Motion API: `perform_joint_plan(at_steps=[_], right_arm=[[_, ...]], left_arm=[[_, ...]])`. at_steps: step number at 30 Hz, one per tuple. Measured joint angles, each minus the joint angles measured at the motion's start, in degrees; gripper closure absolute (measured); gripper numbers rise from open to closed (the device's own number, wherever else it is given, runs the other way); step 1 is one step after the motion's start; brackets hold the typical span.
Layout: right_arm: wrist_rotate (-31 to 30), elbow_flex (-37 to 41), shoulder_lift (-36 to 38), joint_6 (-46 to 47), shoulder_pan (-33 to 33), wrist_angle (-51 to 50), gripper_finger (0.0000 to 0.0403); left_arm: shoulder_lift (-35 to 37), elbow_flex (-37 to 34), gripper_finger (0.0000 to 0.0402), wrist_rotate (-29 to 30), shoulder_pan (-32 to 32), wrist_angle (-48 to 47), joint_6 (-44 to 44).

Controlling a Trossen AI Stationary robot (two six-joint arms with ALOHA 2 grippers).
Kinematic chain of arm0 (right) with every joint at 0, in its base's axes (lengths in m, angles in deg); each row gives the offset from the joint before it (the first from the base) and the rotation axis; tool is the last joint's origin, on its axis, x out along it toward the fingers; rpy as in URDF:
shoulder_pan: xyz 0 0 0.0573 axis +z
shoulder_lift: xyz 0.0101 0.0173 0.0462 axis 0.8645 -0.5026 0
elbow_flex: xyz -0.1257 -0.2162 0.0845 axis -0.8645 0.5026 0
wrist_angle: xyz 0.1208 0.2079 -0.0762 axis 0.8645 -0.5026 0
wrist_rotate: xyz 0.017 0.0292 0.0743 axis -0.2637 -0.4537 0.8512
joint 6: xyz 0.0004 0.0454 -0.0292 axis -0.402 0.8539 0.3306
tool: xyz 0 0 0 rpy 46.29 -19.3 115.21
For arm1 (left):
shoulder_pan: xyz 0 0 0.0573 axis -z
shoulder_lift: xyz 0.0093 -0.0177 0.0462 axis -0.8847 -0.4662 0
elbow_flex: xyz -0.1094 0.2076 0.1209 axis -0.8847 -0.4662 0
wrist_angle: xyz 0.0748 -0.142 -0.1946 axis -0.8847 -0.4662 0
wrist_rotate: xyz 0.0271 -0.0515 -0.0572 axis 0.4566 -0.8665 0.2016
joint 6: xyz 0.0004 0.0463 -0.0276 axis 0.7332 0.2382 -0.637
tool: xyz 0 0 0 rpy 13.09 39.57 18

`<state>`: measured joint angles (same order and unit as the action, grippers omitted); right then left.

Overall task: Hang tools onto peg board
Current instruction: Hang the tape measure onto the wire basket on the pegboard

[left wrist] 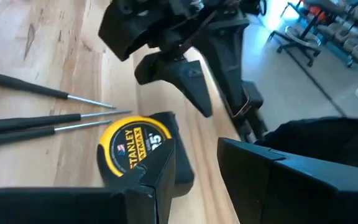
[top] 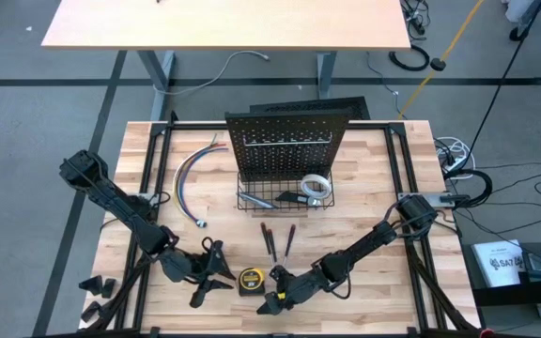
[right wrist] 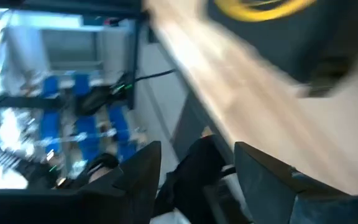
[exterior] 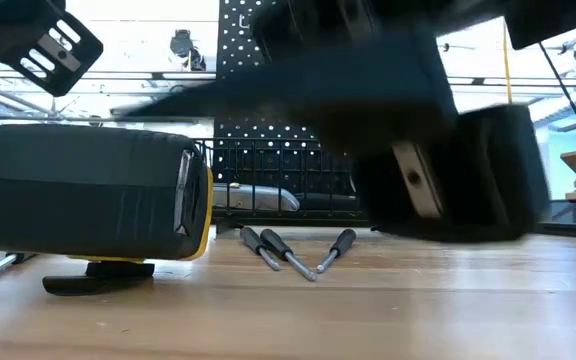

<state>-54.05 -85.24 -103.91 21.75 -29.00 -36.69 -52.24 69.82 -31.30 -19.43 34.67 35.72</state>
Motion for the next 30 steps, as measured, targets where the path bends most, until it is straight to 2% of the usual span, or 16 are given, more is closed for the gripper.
perform_joint_plan(at_steps=[6,9,14,21,26,30], right_arm=[[-2.9,0.0,0.0,3.5,-0.2,-4.3,0.0206],[-3.4,0.0,0.0,3.7,-0.4,-4.8,0.0206],[-7.1,0.0,0.0,6.1,-0.4,-8.8,0.0206],[-8.0,0.0,0.0,8.0,-0.7,-12.8,0.0206],[-11.0,0.0,0.0,7.4,-1.2,-12.5,0.0206],[-10.9,0.0,0.0,7.6,-1.3,-10.9,0.0206]], left_arm=[[-0.3,0.0,0.0276,0.2,0.0,-0.8,3.6],[-1.2,0.0,0.0276,2.3,0.0,-0.4,4.7],[-5.6,0.0,0.0276,4.0,0.0,1.1,5.6],[-11.5,0.0,0.0276,6.2,-0.4,7.2,8.0],[-13.5,0.0,0.0276,6.3,-1.2,7.4,8.4],[-14.3,0.0,0.0276,6.3,-1.4,7.8,8.2]])
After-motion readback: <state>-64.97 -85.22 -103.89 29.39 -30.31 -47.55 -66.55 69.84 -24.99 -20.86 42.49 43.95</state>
